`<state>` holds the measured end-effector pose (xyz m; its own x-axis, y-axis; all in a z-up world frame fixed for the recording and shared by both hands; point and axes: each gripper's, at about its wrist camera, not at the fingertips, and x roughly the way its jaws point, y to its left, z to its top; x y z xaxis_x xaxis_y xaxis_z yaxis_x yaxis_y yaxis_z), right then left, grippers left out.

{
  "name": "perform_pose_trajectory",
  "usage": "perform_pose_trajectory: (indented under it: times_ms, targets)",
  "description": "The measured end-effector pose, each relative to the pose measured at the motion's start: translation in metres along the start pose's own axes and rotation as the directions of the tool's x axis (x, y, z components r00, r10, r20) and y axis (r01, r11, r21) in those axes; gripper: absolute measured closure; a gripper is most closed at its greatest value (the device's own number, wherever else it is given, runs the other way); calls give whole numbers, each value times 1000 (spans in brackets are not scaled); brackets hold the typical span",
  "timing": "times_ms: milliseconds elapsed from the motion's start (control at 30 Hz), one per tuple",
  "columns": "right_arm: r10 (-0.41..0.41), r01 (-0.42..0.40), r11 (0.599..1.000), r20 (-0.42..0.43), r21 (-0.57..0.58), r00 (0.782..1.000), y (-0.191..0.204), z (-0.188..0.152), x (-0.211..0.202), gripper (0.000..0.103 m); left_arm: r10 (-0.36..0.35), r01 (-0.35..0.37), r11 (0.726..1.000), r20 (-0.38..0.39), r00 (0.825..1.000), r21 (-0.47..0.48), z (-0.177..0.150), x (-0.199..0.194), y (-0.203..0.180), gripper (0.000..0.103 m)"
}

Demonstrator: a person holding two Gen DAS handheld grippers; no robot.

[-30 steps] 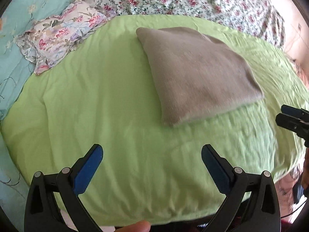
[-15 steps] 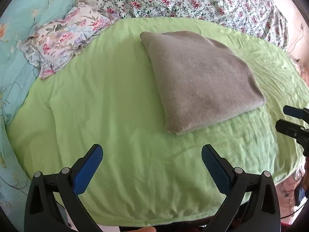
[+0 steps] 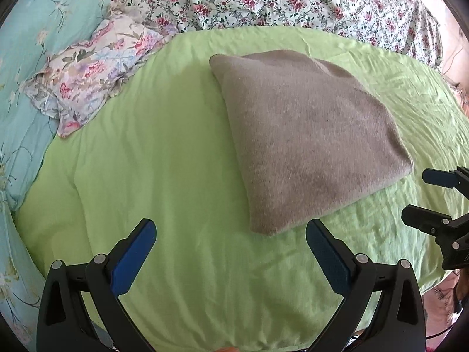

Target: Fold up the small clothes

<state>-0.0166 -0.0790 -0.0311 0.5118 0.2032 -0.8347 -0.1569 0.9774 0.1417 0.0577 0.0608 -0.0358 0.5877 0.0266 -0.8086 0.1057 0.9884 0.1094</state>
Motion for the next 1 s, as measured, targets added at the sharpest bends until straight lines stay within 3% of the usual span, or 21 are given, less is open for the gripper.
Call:
perform_pose_trajectory:
  times_ms: [333, 1000]
  targets:
    - [-2, 2, 999, 7, -35, 1000, 3, 29, 5, 8, 5, -5, 1000, 24, 1000, 5, 16, 1, -3, 1]
    - [-3, 3, 1000, 11, 14, 1000, -11, 53, 10, 7, 19, -19, 1000, 35, 999, -20, 31, 4, 1, 1]
